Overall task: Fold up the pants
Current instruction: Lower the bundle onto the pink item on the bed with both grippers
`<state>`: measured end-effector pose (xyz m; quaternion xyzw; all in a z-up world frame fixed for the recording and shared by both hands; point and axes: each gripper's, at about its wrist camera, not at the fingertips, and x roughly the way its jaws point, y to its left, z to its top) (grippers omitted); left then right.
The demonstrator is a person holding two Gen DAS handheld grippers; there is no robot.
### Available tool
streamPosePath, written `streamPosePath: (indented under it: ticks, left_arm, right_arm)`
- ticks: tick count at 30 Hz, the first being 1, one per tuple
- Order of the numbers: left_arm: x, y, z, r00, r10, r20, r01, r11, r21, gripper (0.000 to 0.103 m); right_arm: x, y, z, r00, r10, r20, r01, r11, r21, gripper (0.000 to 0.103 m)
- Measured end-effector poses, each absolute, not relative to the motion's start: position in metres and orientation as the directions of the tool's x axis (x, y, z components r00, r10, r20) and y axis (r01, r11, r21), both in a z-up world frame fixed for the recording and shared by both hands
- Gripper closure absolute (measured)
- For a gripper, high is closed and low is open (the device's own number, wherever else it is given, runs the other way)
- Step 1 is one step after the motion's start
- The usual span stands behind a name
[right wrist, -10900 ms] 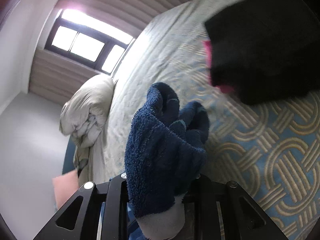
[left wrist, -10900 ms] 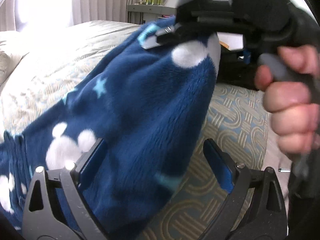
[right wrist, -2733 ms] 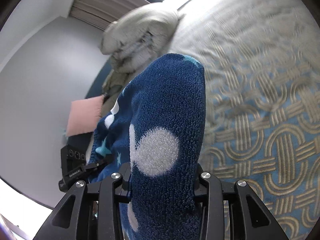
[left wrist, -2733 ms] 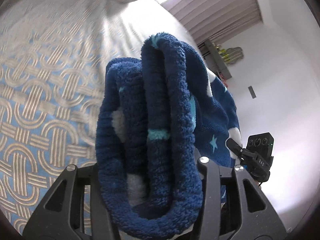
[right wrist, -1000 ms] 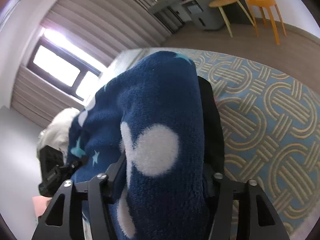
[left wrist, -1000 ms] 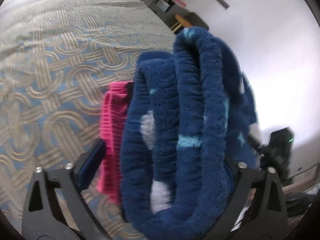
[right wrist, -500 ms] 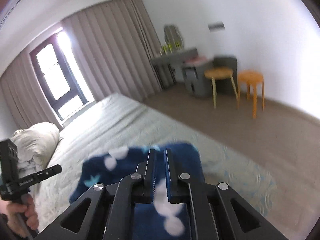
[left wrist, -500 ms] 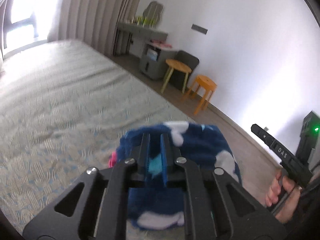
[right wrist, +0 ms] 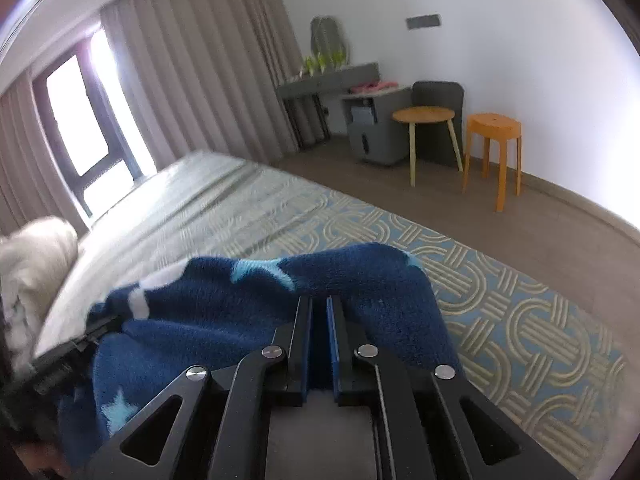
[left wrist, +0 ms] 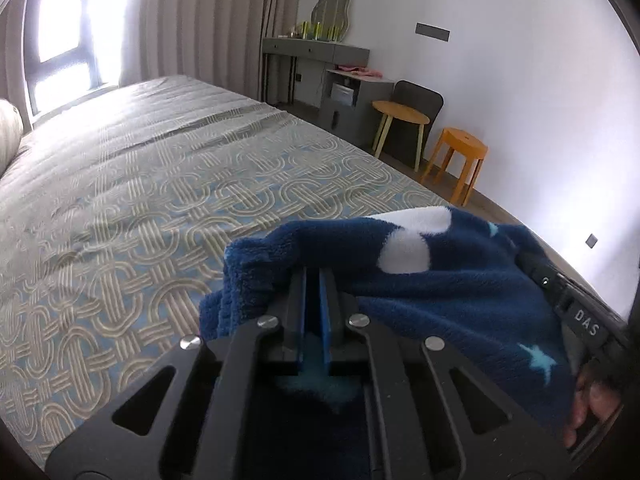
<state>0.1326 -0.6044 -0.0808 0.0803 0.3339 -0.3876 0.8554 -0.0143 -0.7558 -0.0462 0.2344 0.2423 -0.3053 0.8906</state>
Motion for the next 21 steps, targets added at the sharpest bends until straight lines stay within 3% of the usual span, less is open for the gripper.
streamPosePath:
  ticks: [4, 10, 12, 14, 15, 21]
  left_arm:
    - [0.144, -0.599, -0.09, 0.447, -0.636, -0.629, 0.71, 0.68, -0.184, 0.094]
    - [0.126, -0.612, -0.065, 0.482, -0.557, -0.677, 0.748, 0.664, -0.014, 0.094]
    - [0.12, -0.598, -0.038, 0.461, -0.558, -0.69, 0.736, 0.675, -0.054, 0.086]
    - [0.11, -0.576, -0.01, 0.467, -0.592, -0.657, 0.722, 0.684, -0.103, 0.056]
    - [0.104, -0.568, 0.001, 0.475, -0.6, -0.644, 0.721, 0.685, -0.106, 0.051]
    - [0.048, -0.499, 0.075, 0.528, -0.661, -0.533, 0.749, 0.658, -0.074, 0.042]
  right_arm:
    - [-0.012, -0.755, -0.051, 0.698, -0.431, -0.572, 0.658, 0.701, 0.275, 0.098]
    - [-0.002, -0.752, -0.045, 0.652, -0.449, -0.61, 0.688, 0.689, 0.228, 0.098]
    - [0.004, -0.744, -0.025, 0.593, -0.468, -0.655, 0.708, 0.69, 0.148, 0.097]
    - [-0.001, -0.736, -0.005, 0.593, -0.457, -0.663, 0.709, 0.687, 0.162, 0.092]
    - [-0.012, -0.727, 0.013, 0.628, -0.447, -0.637, 0.698, 0.686, 0.207, 0.092]
    - [-0.065, -0.656, 0.092, 0.724, -0.445, -0.527, 0.64, 0.718, 0.274, 0.084]
